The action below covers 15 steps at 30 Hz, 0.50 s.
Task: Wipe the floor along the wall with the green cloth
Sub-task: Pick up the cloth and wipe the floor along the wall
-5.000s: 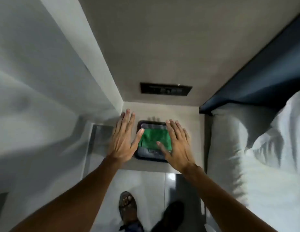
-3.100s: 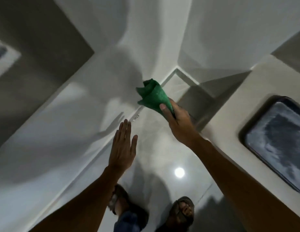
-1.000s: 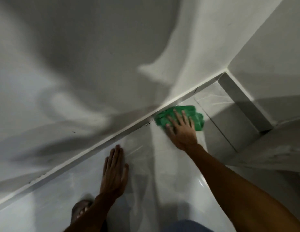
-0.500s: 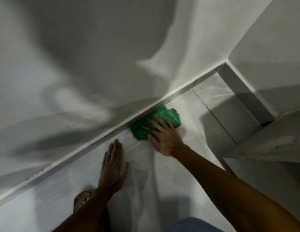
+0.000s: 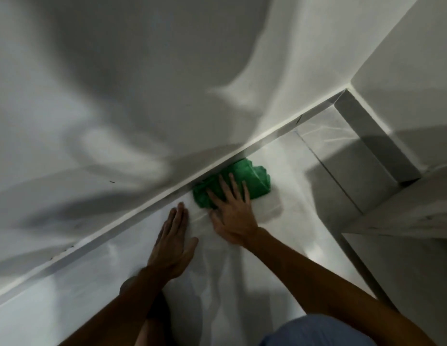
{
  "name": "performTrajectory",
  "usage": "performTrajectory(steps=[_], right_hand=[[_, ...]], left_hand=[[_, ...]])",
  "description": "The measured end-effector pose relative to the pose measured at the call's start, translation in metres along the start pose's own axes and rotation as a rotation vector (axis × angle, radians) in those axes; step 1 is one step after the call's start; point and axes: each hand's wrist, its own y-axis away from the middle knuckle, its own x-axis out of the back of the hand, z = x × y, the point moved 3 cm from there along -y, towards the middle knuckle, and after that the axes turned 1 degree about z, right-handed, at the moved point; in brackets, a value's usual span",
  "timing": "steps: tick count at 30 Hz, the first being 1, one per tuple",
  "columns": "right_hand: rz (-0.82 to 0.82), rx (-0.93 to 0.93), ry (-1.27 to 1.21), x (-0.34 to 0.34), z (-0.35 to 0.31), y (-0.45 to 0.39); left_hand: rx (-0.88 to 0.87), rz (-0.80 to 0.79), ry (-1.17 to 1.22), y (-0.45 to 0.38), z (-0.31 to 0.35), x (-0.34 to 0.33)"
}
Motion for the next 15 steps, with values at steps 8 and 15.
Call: performTrajectory(steps=[8, 15], right_hand=[[0.104, -0.166, 0.093, 0.046, 0.105, -0.021], [0.029, -0.219, 0.017, 0.04, 0.068, -0.03]], left_hand=[[0.01, -0.12, 0.053, -0.005, -0.012, 0.016], [-0.003, -0.096, 0.016, -0.006, -0.007, 0.01]])
